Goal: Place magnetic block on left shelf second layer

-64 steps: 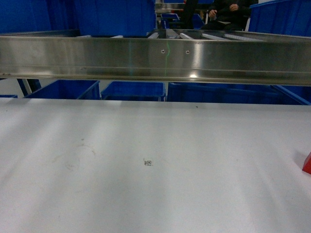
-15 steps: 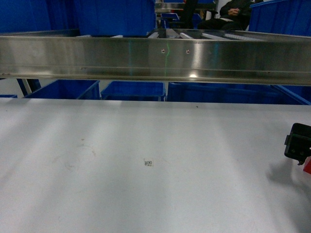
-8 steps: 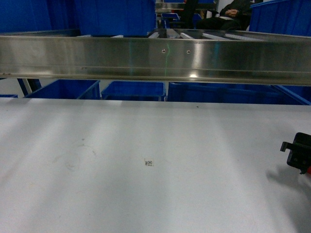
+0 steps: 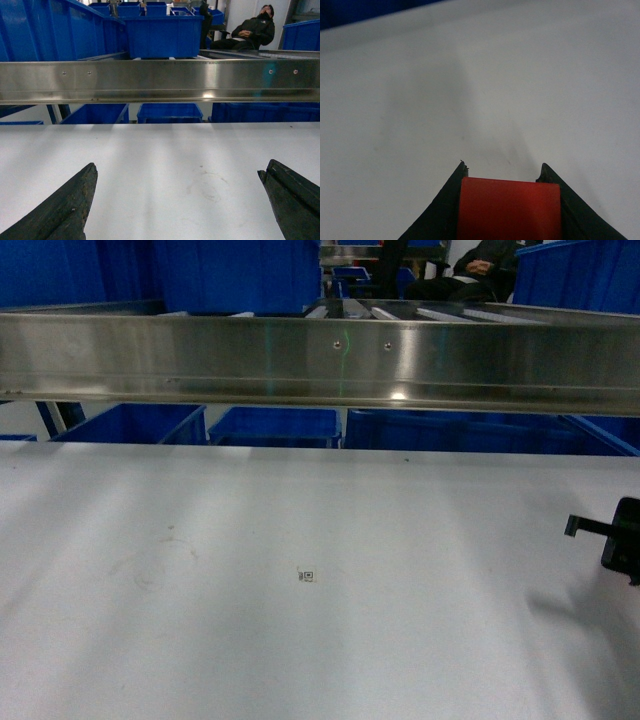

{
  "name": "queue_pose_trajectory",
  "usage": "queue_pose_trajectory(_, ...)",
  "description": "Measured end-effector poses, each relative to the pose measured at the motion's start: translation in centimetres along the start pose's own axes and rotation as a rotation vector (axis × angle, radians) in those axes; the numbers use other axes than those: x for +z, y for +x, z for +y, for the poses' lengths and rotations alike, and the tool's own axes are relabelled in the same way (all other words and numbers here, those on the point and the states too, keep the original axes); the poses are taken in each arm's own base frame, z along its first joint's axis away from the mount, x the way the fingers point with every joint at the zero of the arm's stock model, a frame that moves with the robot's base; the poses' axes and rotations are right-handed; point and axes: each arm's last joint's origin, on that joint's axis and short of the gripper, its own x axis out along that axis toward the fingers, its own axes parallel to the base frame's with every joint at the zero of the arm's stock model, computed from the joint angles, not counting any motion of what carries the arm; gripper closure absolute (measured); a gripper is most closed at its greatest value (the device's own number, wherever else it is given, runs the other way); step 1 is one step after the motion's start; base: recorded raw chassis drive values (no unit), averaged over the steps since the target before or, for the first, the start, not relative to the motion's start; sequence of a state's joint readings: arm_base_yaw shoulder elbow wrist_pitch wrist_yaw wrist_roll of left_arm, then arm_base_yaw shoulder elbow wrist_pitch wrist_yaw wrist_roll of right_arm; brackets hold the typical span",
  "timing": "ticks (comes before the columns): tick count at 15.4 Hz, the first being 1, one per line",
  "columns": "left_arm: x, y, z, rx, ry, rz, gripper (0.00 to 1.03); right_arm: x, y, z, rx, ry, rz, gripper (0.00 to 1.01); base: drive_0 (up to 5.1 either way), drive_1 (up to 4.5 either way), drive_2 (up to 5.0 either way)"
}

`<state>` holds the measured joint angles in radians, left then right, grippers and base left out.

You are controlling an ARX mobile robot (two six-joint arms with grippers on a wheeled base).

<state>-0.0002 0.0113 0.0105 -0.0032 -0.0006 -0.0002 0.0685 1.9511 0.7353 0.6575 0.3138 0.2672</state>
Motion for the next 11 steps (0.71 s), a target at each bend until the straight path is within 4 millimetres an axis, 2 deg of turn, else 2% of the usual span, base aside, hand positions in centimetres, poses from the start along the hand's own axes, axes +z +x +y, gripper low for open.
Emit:
queue_pose_trajectory(2, 0.0, 0.0, 0.0, 0.0, 0.0, -0.001, 0.05, 2.0, -1.6, 0.8, 0.077, -0.052, -0.062, 0.67, 0.0, 0.0, 0.0)
queue_pose_trajectory(4, 0.0, 0.0, 0.0, 0.0, 0.0, 0.0, 0.05, 4.7, -5.1, 1.7, 0.236, -0.141, -0.123, 0.67, 0.0, 0.0, 0.0)
queue_pose_trajectory(5, 0.0, 0.0, 0.0, 0.0, 0.0, 0.0, 0.05, 5.5, -6.8, 1.4, 0.29, -0.178, -0.136, 0.67, 0.0, 0.0, 0.0)
queue_pose_trajectory(8, 0.0, 0.0, 0.0, 0.0, 0.0, 0.0, 0.05, 8.4, -11.7, -1.1, 0.375, -0.205, -0.217, 0.67, 0.0, 0.0, 0.0)
queue_pose_trajectory(11, 0.0, 0.0, 0.0, 0.0, 0.0, 0.0, 0.05, 9.2, -14.4, -2.5, 0.389, -0.201, -0.261, 0.67, 0.0, 0.0, 0.0)
